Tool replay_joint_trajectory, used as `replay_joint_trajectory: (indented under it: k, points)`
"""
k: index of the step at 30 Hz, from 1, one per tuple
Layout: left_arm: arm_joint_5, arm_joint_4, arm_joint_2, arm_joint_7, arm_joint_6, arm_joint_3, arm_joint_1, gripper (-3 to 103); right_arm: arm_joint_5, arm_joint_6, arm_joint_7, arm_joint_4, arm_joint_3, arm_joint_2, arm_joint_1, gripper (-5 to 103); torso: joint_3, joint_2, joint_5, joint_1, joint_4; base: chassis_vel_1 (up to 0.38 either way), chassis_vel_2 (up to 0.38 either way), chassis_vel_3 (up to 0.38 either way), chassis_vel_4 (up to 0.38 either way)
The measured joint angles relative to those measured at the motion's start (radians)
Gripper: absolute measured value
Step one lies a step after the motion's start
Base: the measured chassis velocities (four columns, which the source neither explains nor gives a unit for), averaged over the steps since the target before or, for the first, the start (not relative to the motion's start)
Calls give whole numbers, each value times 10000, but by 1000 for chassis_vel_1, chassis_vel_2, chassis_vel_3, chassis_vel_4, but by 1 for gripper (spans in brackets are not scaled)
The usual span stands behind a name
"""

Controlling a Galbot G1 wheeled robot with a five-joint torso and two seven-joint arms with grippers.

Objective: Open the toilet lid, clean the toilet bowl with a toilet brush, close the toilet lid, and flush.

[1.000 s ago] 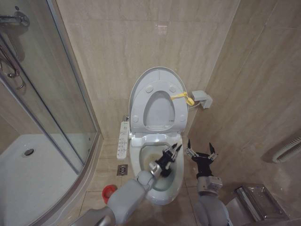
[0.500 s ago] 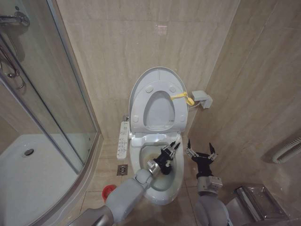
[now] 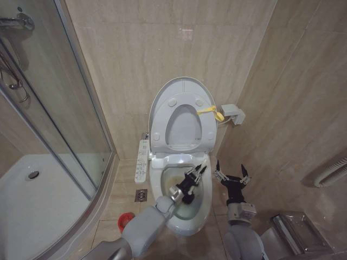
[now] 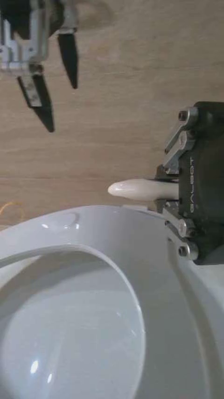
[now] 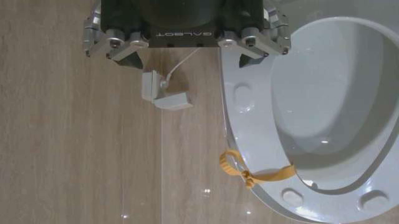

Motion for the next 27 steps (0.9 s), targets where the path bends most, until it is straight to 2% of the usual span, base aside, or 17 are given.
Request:
replay_joint_trajectory:
  k: [6,11,14,15,17,19,21,27]
  points:
    - [236,513,-210,17,-180,-94,292,19,0,0,0,0,0,0,0,100,0,0,-1,0,4,0,0,0,0]
    - [552,583,-12,35,-312,-157,494,19,0,0,0,0,0,0,0,100,-1,0,-3,0,2,0,0,0,0]
    - [568,-315,638,-192,-117,-174,729,19,0,0,0,-1,0,0,0,100,-1,0,-4,0,1,0,0,0,0]
    - [568,-315,638,-192,-117,-174,729,19,0,0,0,-1,0,0,0,100,-1,0,-4,0,1,0,0,0,0]
    - [549,-1093,1214,-396,94,-169,1069,19,0,0,0,0,-1,0,0,100,-1,0,-4,0,3,0,0,0,0]
    - [557,-1277,1356,-413,122,-162,1172,19,0,0,0,0,0,0,0,100,-1,0,-4,0,2,0,0,0,0]
    - [647,-1969,1849,-452,167,-230,1636,19,0,0,0,0,0,0,0,100,-1,0,-3,-1,4,0,0,0,0]
    - [779,-2813,2470,-476,157,-560,2539,19,0,0,0,-1,0,0,0,100,0,0,-2,-1,6,0,0,0,0]
